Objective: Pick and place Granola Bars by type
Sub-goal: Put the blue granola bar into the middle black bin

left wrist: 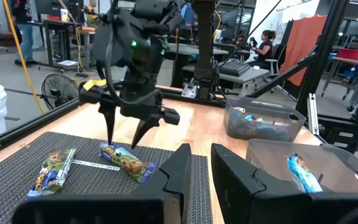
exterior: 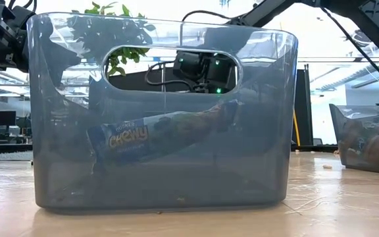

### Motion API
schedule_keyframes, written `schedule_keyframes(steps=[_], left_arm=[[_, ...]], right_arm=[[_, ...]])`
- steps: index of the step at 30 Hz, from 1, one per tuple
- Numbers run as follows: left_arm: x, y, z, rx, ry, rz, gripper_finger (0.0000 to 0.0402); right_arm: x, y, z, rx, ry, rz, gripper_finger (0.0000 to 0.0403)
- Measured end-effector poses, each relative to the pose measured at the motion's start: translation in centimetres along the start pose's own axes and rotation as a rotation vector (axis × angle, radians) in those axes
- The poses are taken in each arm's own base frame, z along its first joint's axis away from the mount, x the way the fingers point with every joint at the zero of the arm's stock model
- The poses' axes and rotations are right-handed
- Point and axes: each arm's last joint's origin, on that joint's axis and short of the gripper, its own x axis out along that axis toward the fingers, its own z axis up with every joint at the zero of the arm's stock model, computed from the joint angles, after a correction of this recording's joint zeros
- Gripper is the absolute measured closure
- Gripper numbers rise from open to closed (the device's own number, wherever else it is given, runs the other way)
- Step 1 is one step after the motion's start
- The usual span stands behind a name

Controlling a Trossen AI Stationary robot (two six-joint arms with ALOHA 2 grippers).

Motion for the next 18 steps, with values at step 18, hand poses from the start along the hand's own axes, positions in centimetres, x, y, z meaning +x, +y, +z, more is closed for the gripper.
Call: schedule_keyframes(steps=[18], left_arm=[[0.0, 0.0, 0.0, 0.0, 0.0, 0.0, 0.0334]], right_arm=[[1.4, -1.7, -1.3, 0.157, -0.043, 0.028, 0.0229]])
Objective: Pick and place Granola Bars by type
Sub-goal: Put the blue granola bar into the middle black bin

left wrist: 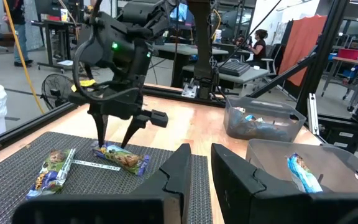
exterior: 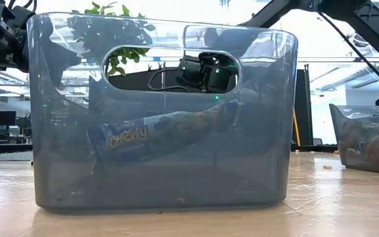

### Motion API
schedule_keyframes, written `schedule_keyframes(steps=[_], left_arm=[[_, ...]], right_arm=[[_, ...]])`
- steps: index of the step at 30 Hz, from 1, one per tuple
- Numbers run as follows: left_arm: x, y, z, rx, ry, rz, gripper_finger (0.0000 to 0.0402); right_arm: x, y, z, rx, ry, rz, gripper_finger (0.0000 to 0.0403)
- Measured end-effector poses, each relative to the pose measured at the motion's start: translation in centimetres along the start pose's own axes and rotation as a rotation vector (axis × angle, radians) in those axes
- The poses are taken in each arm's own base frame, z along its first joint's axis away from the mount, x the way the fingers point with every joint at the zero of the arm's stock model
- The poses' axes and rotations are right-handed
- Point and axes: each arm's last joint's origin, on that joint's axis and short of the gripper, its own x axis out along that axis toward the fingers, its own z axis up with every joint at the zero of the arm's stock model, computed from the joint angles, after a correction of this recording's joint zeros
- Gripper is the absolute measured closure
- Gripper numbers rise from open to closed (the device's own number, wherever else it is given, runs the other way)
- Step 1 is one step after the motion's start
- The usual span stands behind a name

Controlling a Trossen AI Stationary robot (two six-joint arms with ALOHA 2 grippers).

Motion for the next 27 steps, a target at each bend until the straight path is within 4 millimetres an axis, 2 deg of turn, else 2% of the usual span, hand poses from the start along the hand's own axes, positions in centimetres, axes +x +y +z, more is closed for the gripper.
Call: schedule_keyframes(steps=[4, 9, 13, 15, 20, 24, 27], left_arm=[[0.0, 0.0, 0.0, 0.0, 0.0, 0.0, 0.0334], [0.0, 0.0, 0.0, 0.0, 0.0, 0.0, 0.0334], [0.0, 0.0, 0.0, 0.0, 0.0, 0.0, 0.0334], [0.0, 0.0, 0.0, 0.0, 0.0, 0.0, 0.0334], [0.0, 0.0, 0.0, 0.0, 0.0, 0.0, 0.0334], [0.0, 0.0, 0.0, 0.0, 0.0, 0.0, 0.0334], [0.0, 0.0, 0.0, 0.0, 0.0, 0.0, 0.0334]], right_arm=[[0.1, 0.0, 0.0, -0.005, -0.001, 0.003, 0.0286], [-0.3, 0.1, 0.2, -0.021, -0.016, -0.008, 0.0388], [-1.9, 0.9, 0.8, -0.025, -0.028, -0.01, 0.0399], [-3.4, 1.8, 1.2, -0.044, -0.041, -0.006, 0.0401], [-8.3, 5.6, 3.1, -0.048, -0.144, 0.027, 0.0402], [-12.6, 10.4, 4.7, -0.061, -0.27, 0.105, 0.0402], [-14.7, 14.4, 5.6, -0.092, -0.338, 0.162, 0.0403]])
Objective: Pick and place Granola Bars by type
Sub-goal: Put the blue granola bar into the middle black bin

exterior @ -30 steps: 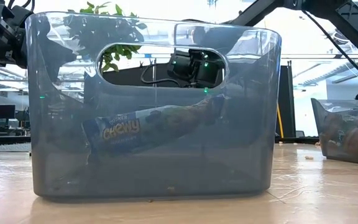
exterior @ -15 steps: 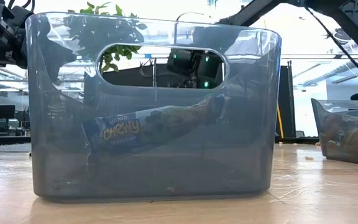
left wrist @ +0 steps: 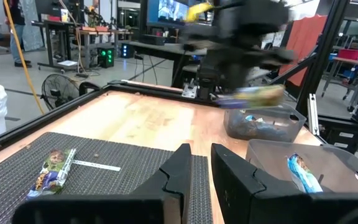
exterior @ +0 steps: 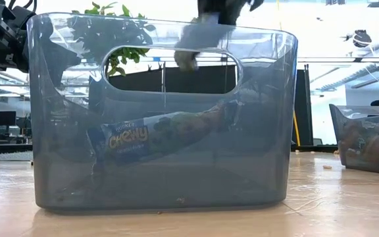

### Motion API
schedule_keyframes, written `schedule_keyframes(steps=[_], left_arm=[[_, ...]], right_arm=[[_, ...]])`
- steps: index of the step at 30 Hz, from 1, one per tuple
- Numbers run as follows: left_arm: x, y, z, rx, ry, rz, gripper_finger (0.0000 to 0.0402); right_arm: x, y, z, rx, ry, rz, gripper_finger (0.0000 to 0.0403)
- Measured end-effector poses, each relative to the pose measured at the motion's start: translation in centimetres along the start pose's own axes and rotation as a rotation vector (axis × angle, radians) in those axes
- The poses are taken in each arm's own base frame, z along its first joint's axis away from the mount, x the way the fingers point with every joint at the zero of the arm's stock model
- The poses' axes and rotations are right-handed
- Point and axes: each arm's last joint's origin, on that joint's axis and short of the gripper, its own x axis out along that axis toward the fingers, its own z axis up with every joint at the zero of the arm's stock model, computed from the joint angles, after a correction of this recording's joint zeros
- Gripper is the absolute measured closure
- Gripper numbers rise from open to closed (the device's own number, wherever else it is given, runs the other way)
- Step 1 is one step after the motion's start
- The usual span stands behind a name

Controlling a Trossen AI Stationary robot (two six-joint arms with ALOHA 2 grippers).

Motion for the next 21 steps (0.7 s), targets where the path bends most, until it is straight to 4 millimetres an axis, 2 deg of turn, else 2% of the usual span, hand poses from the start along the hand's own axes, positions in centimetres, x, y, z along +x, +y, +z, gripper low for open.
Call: schedule_keyframes(steps=[2, 6, 10, 13, 16, 18, 21], left_arm=[[0.0, 0.0, 0.0, 0.0, 0.001, 0.0, 0.0334], [0.0, 0.0, 0.0, 0.0, 0.0, 0.0, 0.0334], [0.0, 0.0, 0.0, 0.0, 0.0, 0.0, 0.0334], [0.0, 0.0, 0.0, 0.0, 0.0, 0.0, 0.0334], [0.0, 0.0, 0.0, 0.0, 0.001, 0.0, 0.0334], [0.0, 0.0, 0.0, 0.0, -0.001, 0.0, 0.0334], [0.0, 0.0, 0.0, 0.0, 0.0, 0.0, 0.0334]], right_arm=[[0.2, 2.7, 0.9, -0.026, -0.029, 0.034, 0.0403], [2.5, 7.4, 1.9, -0.081, -0.043, 0.103, 0.0403], [6.0, 10.3, 1.6, -0.114, 0.0, 0.149, 0.0403], [8.9, 10.6, 0.8, -0.102, 0.064, 0.155, 0.0403], [11.4, 10.1, -0.2, -0.049, 0.122, 0.151, 0.0403], [12.5, 9.8, -0.7, -0.018, 0.148, 0.147, 0.0403], [13.1, 9.4, -1.1, 0.007, 0.17, 0.14, 0.0403]])
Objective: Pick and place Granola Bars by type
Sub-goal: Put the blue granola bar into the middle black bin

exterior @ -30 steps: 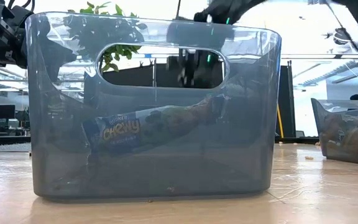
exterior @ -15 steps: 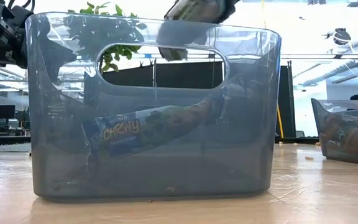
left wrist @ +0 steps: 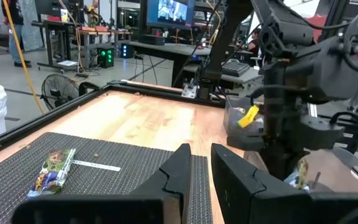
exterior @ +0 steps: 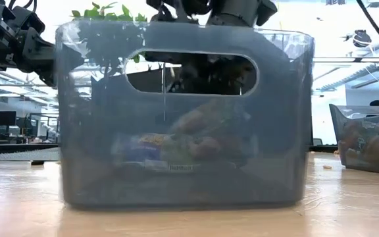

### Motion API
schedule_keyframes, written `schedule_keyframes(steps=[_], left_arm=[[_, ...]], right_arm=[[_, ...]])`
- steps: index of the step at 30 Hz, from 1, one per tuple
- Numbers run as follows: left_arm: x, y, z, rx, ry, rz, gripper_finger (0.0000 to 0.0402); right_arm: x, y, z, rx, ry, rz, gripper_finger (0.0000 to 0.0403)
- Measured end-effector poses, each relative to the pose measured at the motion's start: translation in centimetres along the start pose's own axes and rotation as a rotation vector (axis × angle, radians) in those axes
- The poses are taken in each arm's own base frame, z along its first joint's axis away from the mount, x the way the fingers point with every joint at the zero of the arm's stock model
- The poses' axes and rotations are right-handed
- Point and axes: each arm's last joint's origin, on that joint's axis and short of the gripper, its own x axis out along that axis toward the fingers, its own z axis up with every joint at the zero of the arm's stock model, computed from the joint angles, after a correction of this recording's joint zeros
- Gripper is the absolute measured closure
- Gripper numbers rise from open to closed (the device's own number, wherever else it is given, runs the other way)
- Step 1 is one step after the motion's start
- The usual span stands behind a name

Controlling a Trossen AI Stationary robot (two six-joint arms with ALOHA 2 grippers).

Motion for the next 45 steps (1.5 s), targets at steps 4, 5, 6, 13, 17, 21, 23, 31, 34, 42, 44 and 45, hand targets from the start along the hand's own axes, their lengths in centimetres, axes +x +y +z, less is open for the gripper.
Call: schedule_keyframes(steps=[4, 5, 6, 13, 17, 21, 23, 31, 34, 42, 44, 45], left_arm=[[0.0, 0.0, 0.0, 0.0, -0.001, -0.001, 0.0334], [0.0, 0.0, 0.0, 0.0, 0.0, 0.0, 0.0334], [0.0, 0.0, 0.0, 0.0, 0.0, 0.0, 0.0334], [0.0, 0.0, 0.0, 0.0, 0.0, 0.0, 0.0334], [0.0, 0.0, 0.0, 0.0, 0.0, 0.0, 0.0334], [0.0, 0.0, 0.0, 0.0, 0.0, 0.0, 0.0334], [0.0, 0.0, 0.0, 0.0, 0.0, 0.0, 0.0334], [0.0, 0.0, 0.0, 0.0, 0.0, 0.0, 0.0334], [0.0, 0.0, 0.0, 0.0, 0.0, 0.0, 0.0334], [0.0, 0.0, 0.0, 0.0, 0.0, 0.0, 0.0334], [0.0, 0.0, 0.0, 0.0, 0.0, 0.0, 0.0334], [0.0, 0.0, 0.0, 0.0, 0.0, 0.0, 0.0334]], right_arm=[[-1.4, 0.2, 0.4, -0.007, -0.033, -0.014, 0.0395], [-2.1, 0.2, 0.6, -0.008, -0.058, -0.029, 0.0392], [-3.0, 0.3, 0.9, -0.011, -0.081, -0.048, 0.0388], [-8.6, 0.7, 2.0, 0.015, -0.235, -0.116, 0.0356], [-10.1, 0.7, 2.2, 0.029, -0.275, -0.115, 0.0321], [-10.0, 0.7, 2.1, 0.039, -0.269, -0.113, 0.0271], [-10.1, 0.7, 2.1, 0.037, -0.266, -0.113, 0.0248], [-12.1, 1.1, 1.8, 0.054, -0.277, -0.078, 0.0212], [-13.6, 1.5, 1.3, 0.039, -0.297, -0.055, 0.0216], [-15.4, 1.5, -6.0, 0.046, -0.518, -0.092, 0.0241], [-15.6, 1.2, -8.9, 0.098, -0.588, -0.149, 0.0246], [-15.7, 1.1, -10.3, 0.125, -0.622, -0.187, 0.0248]])
